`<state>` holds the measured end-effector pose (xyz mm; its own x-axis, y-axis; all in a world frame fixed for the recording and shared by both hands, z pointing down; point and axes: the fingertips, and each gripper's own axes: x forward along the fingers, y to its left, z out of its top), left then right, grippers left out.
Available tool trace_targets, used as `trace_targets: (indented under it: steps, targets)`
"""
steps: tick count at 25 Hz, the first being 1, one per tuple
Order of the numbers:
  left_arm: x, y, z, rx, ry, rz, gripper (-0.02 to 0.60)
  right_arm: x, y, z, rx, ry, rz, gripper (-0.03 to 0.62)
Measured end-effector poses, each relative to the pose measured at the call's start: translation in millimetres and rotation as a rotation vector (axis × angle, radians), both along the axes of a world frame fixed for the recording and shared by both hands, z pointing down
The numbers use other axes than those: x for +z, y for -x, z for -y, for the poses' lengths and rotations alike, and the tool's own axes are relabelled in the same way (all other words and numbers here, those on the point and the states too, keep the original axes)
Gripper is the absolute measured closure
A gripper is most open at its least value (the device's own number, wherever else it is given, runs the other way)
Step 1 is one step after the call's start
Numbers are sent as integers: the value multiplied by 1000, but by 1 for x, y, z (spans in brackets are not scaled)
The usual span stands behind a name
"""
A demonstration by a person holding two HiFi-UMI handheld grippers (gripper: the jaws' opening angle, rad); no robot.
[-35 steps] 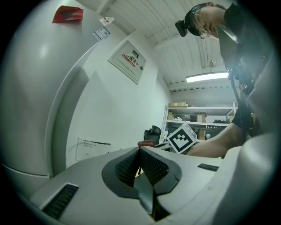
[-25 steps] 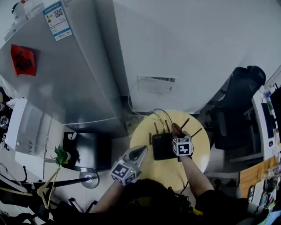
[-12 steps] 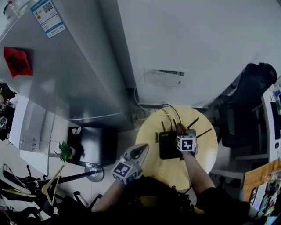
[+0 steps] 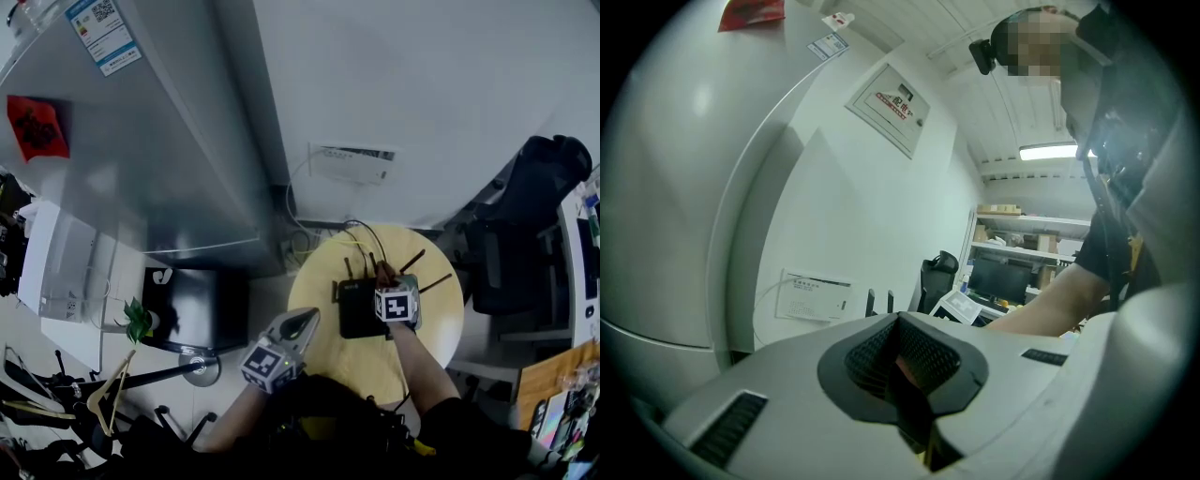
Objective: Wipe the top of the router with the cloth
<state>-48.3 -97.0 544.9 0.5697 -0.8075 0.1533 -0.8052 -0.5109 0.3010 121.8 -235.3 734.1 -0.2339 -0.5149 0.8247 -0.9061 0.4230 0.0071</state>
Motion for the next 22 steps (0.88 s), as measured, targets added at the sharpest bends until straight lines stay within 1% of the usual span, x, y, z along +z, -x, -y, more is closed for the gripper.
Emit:
trace_targets:
  steps: [2, 4, 11, 15, 22]
  targets:
    - [-2, 0, 0, 3, -5, 2, 580, 3, -5, -4, 14, 18, -4, 533]
    - [-4, 0, -1, 5, -11, 4, 580, -5, -4, -4, 18, 5, 1, 533]
    - [-8, 3, -4, 14, -40, 0, 580, -41, 7, -2, 18, -89, 28, 533]
    - [-13, 2, -8, 22, -40, -9, 580, -66, 13, 1, 12, -150, 45, 533]
    - [-20, 1, -11, 39, -77, -14, 580, -102, 29, 3, -5, -225, 93, 533]
